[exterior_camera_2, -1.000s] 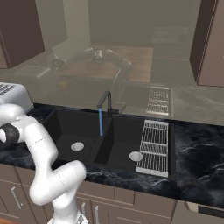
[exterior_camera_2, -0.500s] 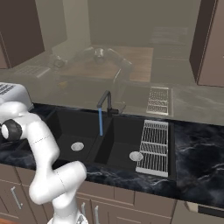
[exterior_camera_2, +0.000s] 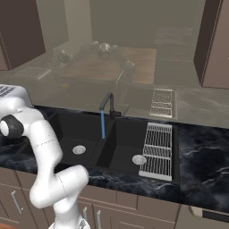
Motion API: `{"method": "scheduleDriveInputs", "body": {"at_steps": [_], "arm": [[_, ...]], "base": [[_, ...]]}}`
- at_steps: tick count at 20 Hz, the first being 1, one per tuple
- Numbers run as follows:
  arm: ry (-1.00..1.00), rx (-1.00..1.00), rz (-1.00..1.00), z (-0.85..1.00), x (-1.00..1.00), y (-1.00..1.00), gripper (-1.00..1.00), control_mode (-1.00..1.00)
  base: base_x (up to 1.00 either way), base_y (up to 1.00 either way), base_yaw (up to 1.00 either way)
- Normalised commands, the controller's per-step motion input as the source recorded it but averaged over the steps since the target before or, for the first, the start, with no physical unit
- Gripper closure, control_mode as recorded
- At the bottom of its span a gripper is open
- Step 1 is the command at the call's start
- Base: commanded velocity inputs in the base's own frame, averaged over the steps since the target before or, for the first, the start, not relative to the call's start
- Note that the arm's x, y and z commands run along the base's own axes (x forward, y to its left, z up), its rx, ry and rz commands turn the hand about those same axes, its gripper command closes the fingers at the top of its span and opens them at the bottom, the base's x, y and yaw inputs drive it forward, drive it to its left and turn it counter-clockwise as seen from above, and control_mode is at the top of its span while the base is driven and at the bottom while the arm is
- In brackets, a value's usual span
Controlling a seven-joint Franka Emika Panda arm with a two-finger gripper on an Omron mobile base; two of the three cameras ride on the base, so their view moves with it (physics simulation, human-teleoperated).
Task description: Turn on the sink faucet. Then move the lime from the counter to the sink. Turn off the sink. Move the vegetable from the sink to the pot next to the stove. Finally move the pot to the front left burner.
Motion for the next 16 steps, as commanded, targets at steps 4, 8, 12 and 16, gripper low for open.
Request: {"method": "scheduleDriveInputs", "body": {"at_steps": [4, 8, 12, 16], "arm": [[0.00, 0.04, -0.11, 0.60, -0.42, -0.27, 1.00, -1.00], [0.00, 0.07, -0.09, 0.50, -0.48, -0.61, 1.00, -1.00], [0.00, 0.11, -0.05, 0.31, -0.61, -0.88, 1.00, -1.00], [0.00, 0.14, -0.06, 0.19, -0.64, -0.91, 1.00, -1.00]], "base": [[0.00, 0.00, 0.00], [0.00, 0.00, 0.00], [0.00, 0.00, 0.00], [0.00, 0.00, 0.00]]}}
